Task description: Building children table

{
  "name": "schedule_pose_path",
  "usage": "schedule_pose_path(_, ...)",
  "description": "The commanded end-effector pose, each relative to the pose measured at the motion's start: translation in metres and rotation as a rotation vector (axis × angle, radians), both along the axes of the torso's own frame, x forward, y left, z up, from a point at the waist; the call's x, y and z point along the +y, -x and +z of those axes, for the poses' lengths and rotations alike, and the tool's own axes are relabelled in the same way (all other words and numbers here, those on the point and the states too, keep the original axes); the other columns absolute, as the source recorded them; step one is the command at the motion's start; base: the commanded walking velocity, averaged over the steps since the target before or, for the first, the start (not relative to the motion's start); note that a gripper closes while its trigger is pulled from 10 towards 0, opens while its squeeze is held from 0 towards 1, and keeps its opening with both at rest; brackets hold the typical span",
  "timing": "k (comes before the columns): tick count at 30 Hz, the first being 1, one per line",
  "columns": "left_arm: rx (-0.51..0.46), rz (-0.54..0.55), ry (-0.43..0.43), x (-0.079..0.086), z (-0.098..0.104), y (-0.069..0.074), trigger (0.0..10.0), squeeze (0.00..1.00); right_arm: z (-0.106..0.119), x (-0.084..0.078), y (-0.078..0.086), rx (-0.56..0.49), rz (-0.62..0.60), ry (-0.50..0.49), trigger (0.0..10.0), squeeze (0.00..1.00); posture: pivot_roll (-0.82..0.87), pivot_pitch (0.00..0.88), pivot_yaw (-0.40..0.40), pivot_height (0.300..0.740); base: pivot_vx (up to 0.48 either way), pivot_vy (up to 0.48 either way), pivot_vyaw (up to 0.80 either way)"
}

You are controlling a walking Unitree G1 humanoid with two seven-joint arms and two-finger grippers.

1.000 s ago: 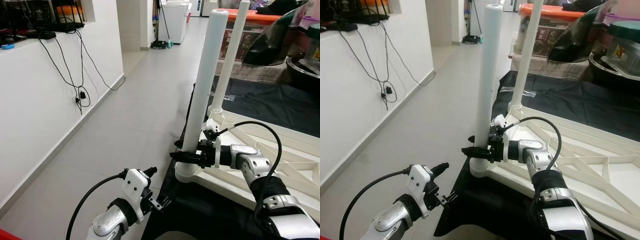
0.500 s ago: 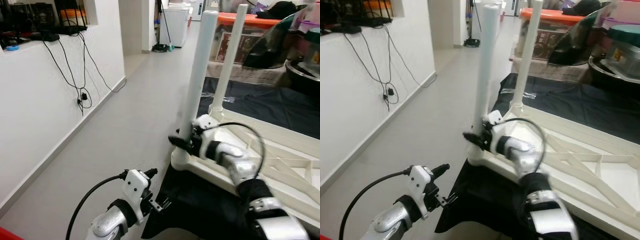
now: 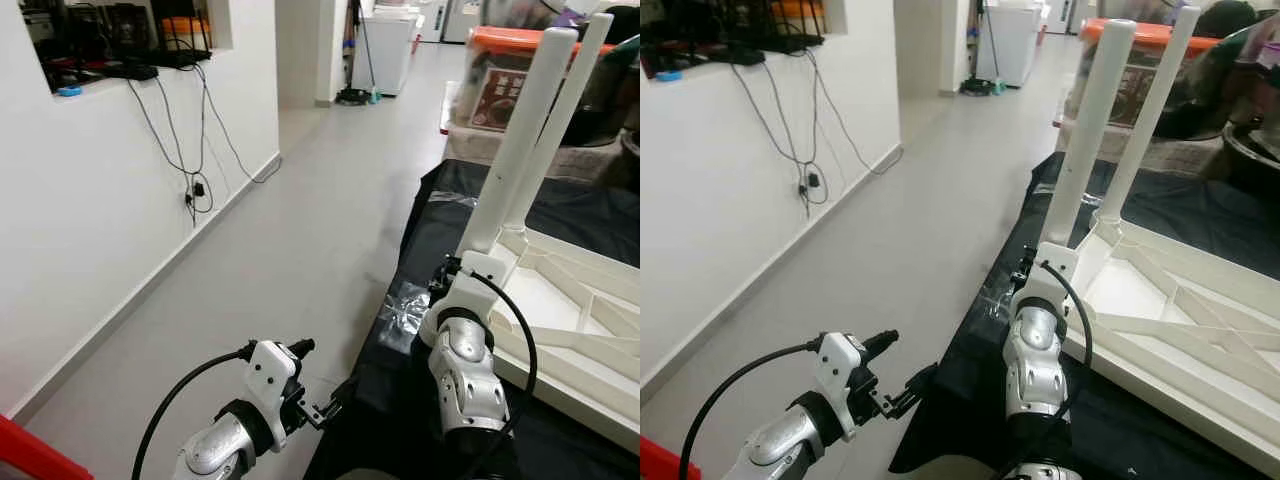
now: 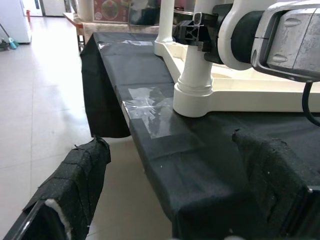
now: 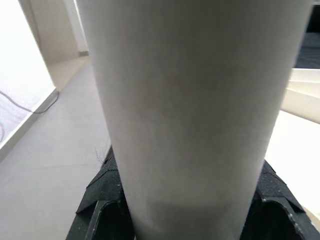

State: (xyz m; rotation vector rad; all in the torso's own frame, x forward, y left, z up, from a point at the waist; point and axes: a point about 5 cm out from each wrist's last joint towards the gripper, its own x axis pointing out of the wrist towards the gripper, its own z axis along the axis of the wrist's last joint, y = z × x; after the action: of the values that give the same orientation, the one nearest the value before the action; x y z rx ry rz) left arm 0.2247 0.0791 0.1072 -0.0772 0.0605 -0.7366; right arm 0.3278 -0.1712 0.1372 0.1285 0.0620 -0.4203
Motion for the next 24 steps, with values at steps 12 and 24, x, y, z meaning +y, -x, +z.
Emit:
schedule_pose_path(12,0.019,0.000,0.010,0.000,-0.002,-0.001,10.0,0.00,0.013,0.024,-0.016,-0.203,0.612,-0.210,10.0,0.00,0.06,0.000,-0.026,0.740,0.000,0.000,0.00)
schedule_pose_path(24,0.020,0.002,0.013,-0.002,-0.002,-0.003,10.0,0.00,0.017,0.009,0.002,-0.122,1.330,-0.294,10.0,0.00,0.07,0.000,-0.037,0.740,0.000,0.000,0.00)
